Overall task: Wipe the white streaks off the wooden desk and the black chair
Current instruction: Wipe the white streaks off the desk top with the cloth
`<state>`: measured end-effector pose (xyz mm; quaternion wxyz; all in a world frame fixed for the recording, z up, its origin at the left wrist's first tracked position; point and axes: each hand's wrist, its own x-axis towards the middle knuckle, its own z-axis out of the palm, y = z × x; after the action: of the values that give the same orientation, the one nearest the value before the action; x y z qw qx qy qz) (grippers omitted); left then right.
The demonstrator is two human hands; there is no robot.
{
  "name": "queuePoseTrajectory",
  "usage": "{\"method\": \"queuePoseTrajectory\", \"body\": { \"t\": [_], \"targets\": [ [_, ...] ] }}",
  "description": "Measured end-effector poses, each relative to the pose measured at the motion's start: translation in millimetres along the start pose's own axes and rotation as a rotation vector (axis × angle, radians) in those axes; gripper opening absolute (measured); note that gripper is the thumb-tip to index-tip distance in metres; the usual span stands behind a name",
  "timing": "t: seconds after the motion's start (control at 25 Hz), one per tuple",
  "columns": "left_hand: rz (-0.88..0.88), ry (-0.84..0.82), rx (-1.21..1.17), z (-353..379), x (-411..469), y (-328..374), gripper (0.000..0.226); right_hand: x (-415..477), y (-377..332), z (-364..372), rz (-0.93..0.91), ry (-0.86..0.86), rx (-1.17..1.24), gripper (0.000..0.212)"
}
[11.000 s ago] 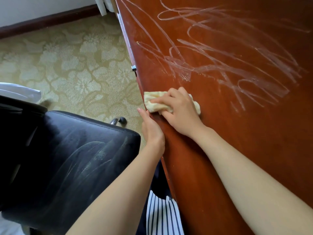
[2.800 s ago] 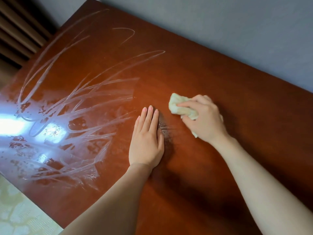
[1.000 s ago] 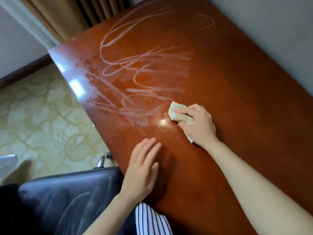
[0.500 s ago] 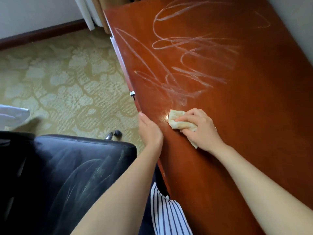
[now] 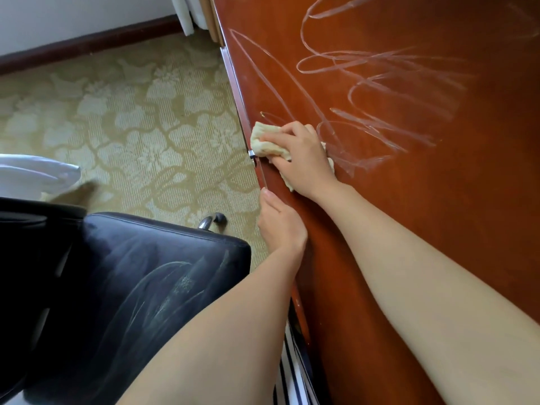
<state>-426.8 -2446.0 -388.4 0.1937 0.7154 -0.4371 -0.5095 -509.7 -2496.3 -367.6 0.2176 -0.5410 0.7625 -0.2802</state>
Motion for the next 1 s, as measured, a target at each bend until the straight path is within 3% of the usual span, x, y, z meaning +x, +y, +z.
{"method": "queuePoseTrajectory", "body": {
  "t": [0.12, 0.24, 0.48, 0.68, 0.84, 1.0],
  "targets": [
    [0.006, 0.009, -0.028, -1.5, -2.3, 1.6, 0.05, -23.1, 11.6, -14.7, -0.054, -0.086, -0.003, 0.034],
    [-0.033, -0.008, -0.119, -0.3, 3.0, -1.8, 0.051, -63.5, 17.9, -29.7, 0.008, -0.125, -0.02, 0.038],
    [-0.309, -0.353, -0.589, 14.5, 35.7, -74.2, 0.083, -152.8, 16.2, -37.9, 0.074, -0.204, -0.035, 0.046],
    [-0.3, -0.424, -0.628, -24.4, 9.6, -20.3, 0.033, -167.6, 8.3, -31.7, 0.099, -0.229, -0.05, 0.049],
    [-0.363, -0.342, -0.637, -30.2, 13.4, -19.2, 0.047, -121.0, -4.0, -28.4, 0.085, -0.28, -0.096, 0.049],
    [-0.394, -0.404, -0.607, -24.6, 15.5, -14.3, 0.042, -60.6, -17.1, -17.1, 0.099, -0.211, -0.104, 0.045]
  ]
}}
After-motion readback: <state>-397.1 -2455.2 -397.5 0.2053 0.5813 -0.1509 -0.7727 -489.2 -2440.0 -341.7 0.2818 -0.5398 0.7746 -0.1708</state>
